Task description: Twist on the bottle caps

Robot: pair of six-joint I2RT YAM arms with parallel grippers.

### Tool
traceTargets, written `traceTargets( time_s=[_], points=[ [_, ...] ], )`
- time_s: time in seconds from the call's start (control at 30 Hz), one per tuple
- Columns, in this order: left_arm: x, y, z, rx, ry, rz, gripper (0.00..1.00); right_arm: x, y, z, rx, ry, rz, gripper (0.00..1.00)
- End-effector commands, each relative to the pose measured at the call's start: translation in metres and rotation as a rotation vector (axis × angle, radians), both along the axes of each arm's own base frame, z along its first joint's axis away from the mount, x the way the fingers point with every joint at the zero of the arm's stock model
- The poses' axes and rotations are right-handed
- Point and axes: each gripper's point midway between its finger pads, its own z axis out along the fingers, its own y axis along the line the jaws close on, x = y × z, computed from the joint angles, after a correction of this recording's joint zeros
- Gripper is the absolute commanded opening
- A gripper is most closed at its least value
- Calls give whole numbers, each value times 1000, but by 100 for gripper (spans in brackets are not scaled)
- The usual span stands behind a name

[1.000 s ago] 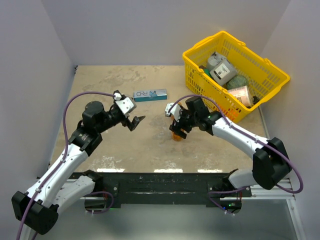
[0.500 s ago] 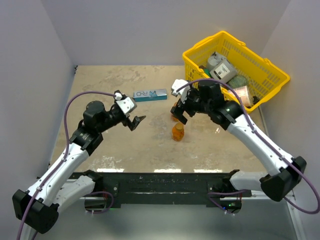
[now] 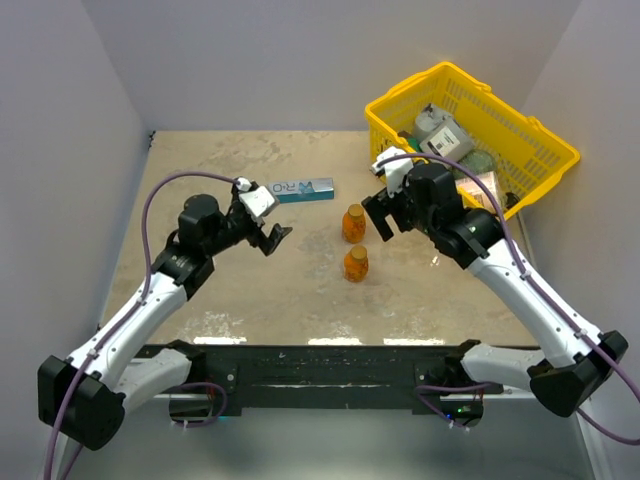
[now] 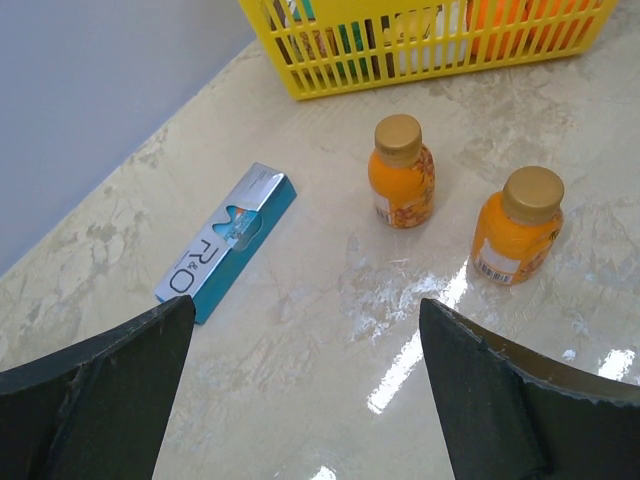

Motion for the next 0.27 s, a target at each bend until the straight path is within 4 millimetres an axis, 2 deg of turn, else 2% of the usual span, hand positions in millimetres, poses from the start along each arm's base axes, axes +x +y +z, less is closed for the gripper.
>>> traceTargets(
  time_s=[0.0, 0.1, 0.17, 0.23],
  points=[
    [13, 1, 32, -41, -65, 31, 99, -3, -22, 12, 16, -54, -85, 99],
    [13, 2, 27, -38, -47, 39, 99, -6, -26, 11, 56, -36, -83, 99],
    [13, 3, 24, -30, -44, 47, 99, -11, -22, 8, 102, 0, -46, 99],
    [15, 7, 23, -26, -45, 71, 100, -7, -28, 9, 129, 0, -84, 99]
  ],
)
